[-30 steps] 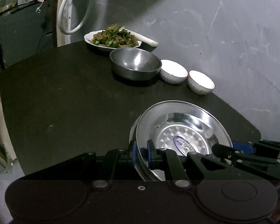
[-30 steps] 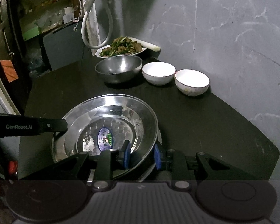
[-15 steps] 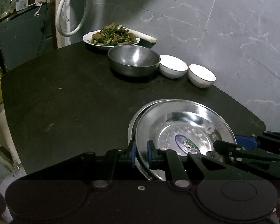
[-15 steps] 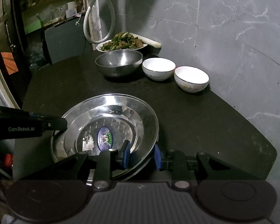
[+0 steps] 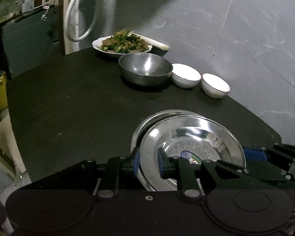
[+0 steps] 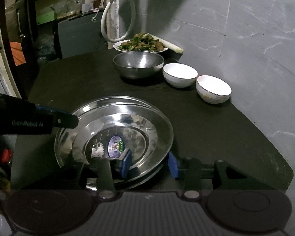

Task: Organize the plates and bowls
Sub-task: 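Lower the plate onto the stacked basins and open both tools, then move both tools to the steel mixing bowl and grasp its rim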

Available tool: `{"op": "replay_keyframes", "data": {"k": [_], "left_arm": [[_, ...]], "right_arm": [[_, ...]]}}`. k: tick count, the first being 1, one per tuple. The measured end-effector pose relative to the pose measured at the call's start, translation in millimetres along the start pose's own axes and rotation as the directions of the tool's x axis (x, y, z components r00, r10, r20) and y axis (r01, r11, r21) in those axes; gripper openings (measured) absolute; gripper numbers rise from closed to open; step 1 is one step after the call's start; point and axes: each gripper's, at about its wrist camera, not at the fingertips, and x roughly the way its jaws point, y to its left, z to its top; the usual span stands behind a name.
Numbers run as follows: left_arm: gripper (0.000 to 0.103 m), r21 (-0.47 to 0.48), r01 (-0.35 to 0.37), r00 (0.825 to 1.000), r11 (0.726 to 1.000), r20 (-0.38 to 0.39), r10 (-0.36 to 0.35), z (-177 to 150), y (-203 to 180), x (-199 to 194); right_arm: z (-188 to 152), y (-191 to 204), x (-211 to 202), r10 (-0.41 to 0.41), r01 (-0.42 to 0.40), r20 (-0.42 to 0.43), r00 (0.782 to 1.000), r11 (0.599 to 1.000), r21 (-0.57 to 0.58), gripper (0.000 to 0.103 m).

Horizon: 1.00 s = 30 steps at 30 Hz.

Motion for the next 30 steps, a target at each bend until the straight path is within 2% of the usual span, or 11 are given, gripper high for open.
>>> {"op": "replay_keyframes", "data": {"k": [5, 10, 11, 13, 19, 25, 30], "left_arm": [[0.036, -0.031, -0.007, 1.000, 0.999, 0.010, 0.008, 2, 7, -3], [0.056, -0.064, -0.018, 0.999, 0.998, 0.025, 0.020, 4, 14, -6], [0.059, -0.071, -0.021, 0.999, 0.997, 0.027, 0.023, 5, 15, -6], [0.072, -0.084, -0.026, 0.999, 0.996, 0.032, 0.029, 5, 18, -7], [0.096, -0.128, -0.060, 0.997, 0.990, 0.046, 0.066, 8, 27, -8], [0.101, -0.216, -0.099, 0.994, 0.971, 0.028, 0.107, 15, 52, 0], [0.102, -0.300, -0.120, 0.992, 0.946, 0.003, 0.126, 32, 78, 13]], "right_arm": [[0, 1, 4, 0.008, -0.008, -0.011, 1.000, 1.000, 0.002, 0.057], [-1, 3, 3, 0.009, -0.009, 0.003, 1.000, 1.000, -0.002, 0.081], [0, 3, 3, 0.009, -0.009, 0.010, 1.000, 1.000, -0.001, 0.082], [1, 3, 2, 0.010, -0.010, 0.017, 1.000, 1.000, 0.004, 0.087], [3, -4, -1, 0.002, -0.003, 0.027, 1.000, 0.999, 0.049, 0.101], [6, -18, 0, 0.005, -0.008, 0.023, 1.000, 0.991, 0.130, 0.103], [12, -31, 5, 0.018, -0.020, 0.013, 1.000, 0.977, 0.214, 0.103]]}}
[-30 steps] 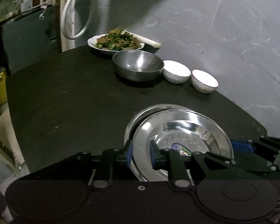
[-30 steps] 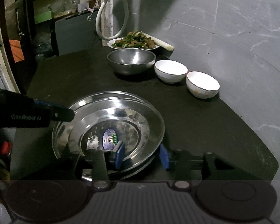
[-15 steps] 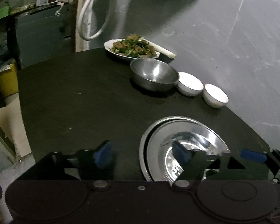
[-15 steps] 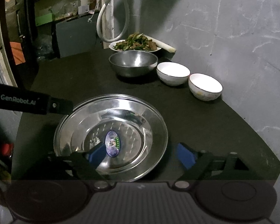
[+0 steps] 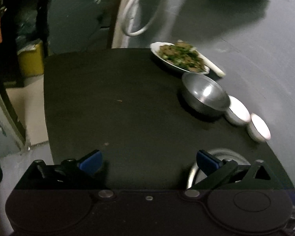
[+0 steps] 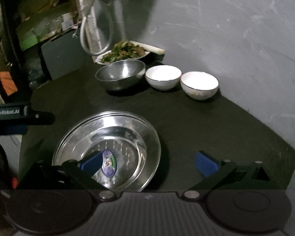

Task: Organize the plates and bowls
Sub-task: 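Move both tools to the steel mixing bowl and grasp its rim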

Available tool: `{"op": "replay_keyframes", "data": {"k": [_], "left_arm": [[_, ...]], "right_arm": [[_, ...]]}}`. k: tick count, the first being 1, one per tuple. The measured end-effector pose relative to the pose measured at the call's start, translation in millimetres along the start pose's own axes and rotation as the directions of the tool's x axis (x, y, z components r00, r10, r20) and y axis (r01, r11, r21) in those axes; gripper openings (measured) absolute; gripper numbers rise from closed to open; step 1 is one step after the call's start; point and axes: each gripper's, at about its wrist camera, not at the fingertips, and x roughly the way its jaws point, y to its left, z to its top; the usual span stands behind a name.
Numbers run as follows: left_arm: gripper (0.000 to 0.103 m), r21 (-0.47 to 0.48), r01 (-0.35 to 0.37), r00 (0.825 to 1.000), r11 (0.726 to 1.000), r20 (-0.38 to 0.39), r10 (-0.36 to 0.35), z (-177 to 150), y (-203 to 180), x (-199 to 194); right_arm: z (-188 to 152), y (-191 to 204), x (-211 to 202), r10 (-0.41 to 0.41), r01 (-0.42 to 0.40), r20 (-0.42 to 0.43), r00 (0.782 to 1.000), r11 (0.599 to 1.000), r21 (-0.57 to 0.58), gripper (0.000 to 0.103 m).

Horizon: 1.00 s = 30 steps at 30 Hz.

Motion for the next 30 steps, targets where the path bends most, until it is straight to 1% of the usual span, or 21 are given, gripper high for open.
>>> {"op": "replay_keyframes", "data": {"k": [4, 11, 14, 17, 20, 22, 24, 26, 30], "left_arm": [[0.102, -0.033, 0.006, 1.000, 0.999, 0.011, -0.006, 29, 0, 17], [0.102, 0.004, 0.051, 0.999, 0.999, 0.016, -0.051, 82, -20, 59], [0.102, 0.021, 0.078, 0.997, 0.997, 0.008, -0.078, 100, -29, 78], [0.102, 0.028, 0.090, 0.996, 0.996, -0.006, -0.090, 114, -35, 99], [0.102, 0.040, 0.101, 0.995, 0.994, -0.029, -0.099, 121, -41, 119], [0.102, 0.048, 0.109, 0.993, 0.993, -0.046, -0.107, 124, -44, 131], [0.102, 0.051, 0.120, 0.991, 0.991, -0.072, -0.117, 125, -46, 142], [0.101, 0.050, 0.127, 0.988, 0.991, -0.091, -0.122, 125, -48, 149], [0.092, 0.058, 0.144, 0.985, 0.988, -0.101, -0.138, 123, -50, 155]], "right_arm": [[21, -14, 10, 0.029, -0.028, -0.009, 1.000, 0.995, 0.095, 0.103], [74, -34, 46, 0.100, -0.097, -0.002, 0.995, 0.964, 0.246, 0.103], [93, -38, 66, 0.118, -0.111, -0.006, 0.993, 0.947, 0.302, 0.103], [107, -39, 88, 0.146, -0.133, -0.009, 0.989, 0.926, 0.354, 0.102], [114, -37, 108, 0.158, -0.140, -0.013, 0.987, 0.912, 0.386, 0.100], [117, -36, 121, 0.168, -0.145, -0.019, 0.986, 0.899, 0.413, 0.096], [119, -35, 133, 0.176, -0.148, -0.022, 0.984, 0.884, 0.444, 0.093], [120, -34, 140, 0.175, -0.145, -0.023, 0.984, 0.877, 0.458, 0.092], [123, -30, 152, 0.178, -0.148, -0.017, 0.984, 0.868, 0.475, 0.086]]}}
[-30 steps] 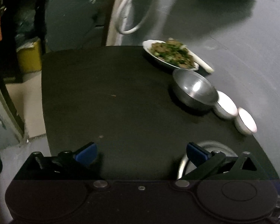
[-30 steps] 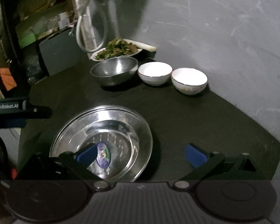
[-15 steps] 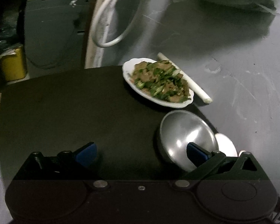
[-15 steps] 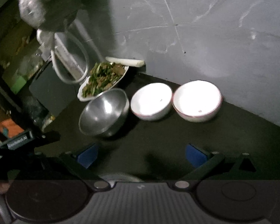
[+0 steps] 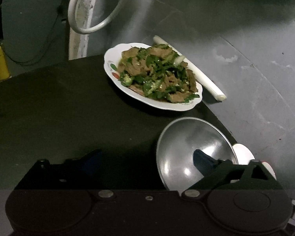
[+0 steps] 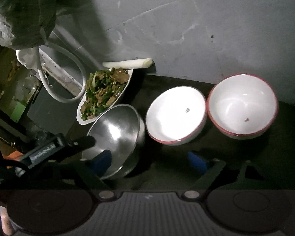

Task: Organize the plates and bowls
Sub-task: 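Move both tools to the steel mixing bowl and grasp its rim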

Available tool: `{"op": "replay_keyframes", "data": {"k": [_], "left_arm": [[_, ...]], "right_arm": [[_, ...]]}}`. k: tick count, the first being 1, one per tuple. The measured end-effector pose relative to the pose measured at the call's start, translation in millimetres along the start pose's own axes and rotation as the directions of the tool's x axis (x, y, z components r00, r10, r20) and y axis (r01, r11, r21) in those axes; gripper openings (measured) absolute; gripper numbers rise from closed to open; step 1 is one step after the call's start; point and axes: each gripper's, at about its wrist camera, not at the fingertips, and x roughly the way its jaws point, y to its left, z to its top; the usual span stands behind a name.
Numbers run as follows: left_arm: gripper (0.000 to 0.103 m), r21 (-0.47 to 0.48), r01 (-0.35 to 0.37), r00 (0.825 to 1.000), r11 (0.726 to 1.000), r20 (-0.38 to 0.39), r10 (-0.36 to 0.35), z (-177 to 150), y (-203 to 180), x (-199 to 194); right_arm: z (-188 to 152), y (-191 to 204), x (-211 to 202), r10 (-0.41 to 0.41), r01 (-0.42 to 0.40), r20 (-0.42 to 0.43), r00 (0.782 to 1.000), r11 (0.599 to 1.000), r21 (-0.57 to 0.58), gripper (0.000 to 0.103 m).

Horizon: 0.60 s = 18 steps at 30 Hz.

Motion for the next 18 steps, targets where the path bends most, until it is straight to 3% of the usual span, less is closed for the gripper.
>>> {"op": "replay_keyframes", "data": {"k": [5, 7, 13, 18], "left_arm": [[0.074, 0.023, -0.012, 1.000, 1.000, 0.007, 0.012, 0, -4, 3], [0.058, 0.038, -0.018, 1.000, 0.999, 0.008, 0.018, -1, -8, 4], [0.031, 0.074, 0.000, 1.000, 0.997, 0.010, -0.001, -3, -16, 6], [0.015, 0.070, -0.018, 1.000, 0.997, 0.016, 0.016, -4, -16, 5]], "right_arm": [[0, 2, 10, 0.007, -0.007, -0.003, 1.000, 1.000, 0.011, 0.077], [-1, 3, 12, 0.008, -0.008, -0.003, 1.000, 1.000, 0.020, 0.069], [-2, 3, 24, 0.009, -0.008, -0.021, 1.000, 0.999, 0.048, 0.051], [-2, 6, 26, 0.025, -0.024, -0.023, 0.999, 0.999, 0.038, 0.038]]}}
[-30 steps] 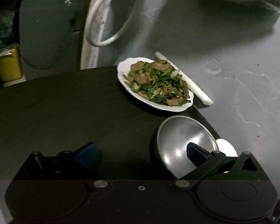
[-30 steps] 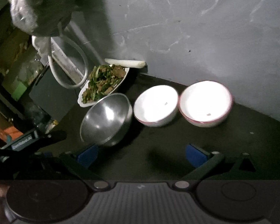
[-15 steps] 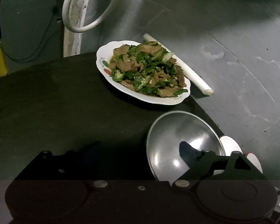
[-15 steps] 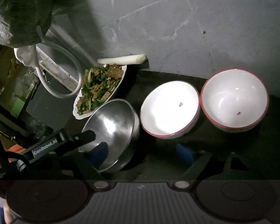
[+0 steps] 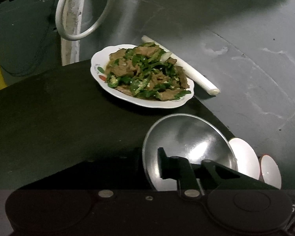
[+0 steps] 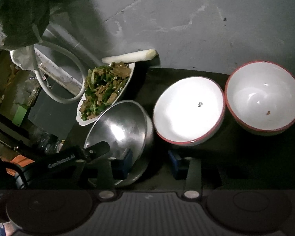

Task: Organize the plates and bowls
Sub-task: 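Move both tools to the steel mixing bowl and grasp its rim, then lift the steel mixing bowl with both tools and carry it toward the plate stack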

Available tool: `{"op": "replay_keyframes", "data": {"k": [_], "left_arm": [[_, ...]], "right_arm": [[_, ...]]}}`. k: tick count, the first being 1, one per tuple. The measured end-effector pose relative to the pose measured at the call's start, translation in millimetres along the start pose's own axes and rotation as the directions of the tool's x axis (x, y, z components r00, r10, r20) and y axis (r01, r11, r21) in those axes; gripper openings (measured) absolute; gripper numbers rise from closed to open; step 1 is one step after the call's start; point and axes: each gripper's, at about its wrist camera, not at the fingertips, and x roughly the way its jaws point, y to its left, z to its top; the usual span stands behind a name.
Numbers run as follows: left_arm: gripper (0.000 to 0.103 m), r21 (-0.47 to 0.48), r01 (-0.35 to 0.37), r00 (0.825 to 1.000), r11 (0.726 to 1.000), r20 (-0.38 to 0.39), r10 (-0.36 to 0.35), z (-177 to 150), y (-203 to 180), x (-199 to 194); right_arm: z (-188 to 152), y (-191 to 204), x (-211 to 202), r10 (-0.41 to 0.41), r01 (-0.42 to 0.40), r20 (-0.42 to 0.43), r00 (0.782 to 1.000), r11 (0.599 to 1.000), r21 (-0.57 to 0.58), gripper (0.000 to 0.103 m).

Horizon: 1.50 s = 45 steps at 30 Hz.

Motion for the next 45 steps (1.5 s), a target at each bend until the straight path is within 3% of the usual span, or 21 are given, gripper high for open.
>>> {"op": "replay_keyframes", "data": {"k": [4, 15, 22, 30, 36, 42, 45], "left_arm": [[0.010, -0.003, 0.002, 1.000, 1.000, 0.002, -0.002, -3, 3, -4], [0.009, 0.029, -0.010, 0.999, 1.000, 0.038, 0.009, -16, 0, -26], [0.009, 0.038, 0.006, 0.996, 0.999, 0.090, -0.009, -23, -5, -55], [0.010, 0.073, 0.051, 0.985, 0.996, 0.159, -0.062, -38, -26, -108], [0.010, 0.084, 0.098, 0.976, 0.992, 0.189, -0.112, -66, -46, -148], [0.012, 0.134, 0.131, 0.972, 0.982, 0.176, -0.154, -108, -57, -181], [0.012, 0.143, 0.147, 0.977, 0.979, 0.133, -0.166, -129, -56, -193]], "right_arm": [[1, 2, 0, 0.015, -0.015, 0.006, 1.000, 1.000, -0.008, 0.027], [-1, 2, -1, 0.027, -0.029, -0.031, 0.999, 0.998, -0.053, 0.021], [-11, 5, -21, 0.056, -0.057, -0.009, 0.998, 0.995, -0.082, 0.020], [-18, 8, -71, 0.101, -0.095, 0.044, 0.994, 0.988, -0.122, 0.020], [-29, 1, -118, 0.116, -0.105, 0.073, 0.991, 0.985, -0.140, 0.019], [-47, -13, -168, 0.118, -0.103, 0.082, 0.990, 0.980, -0.170, 0.017], [-60, -20, -186, 0.119, -0.106, 0.065, 0.991, 0.978, -0.180, 0.017]]}}
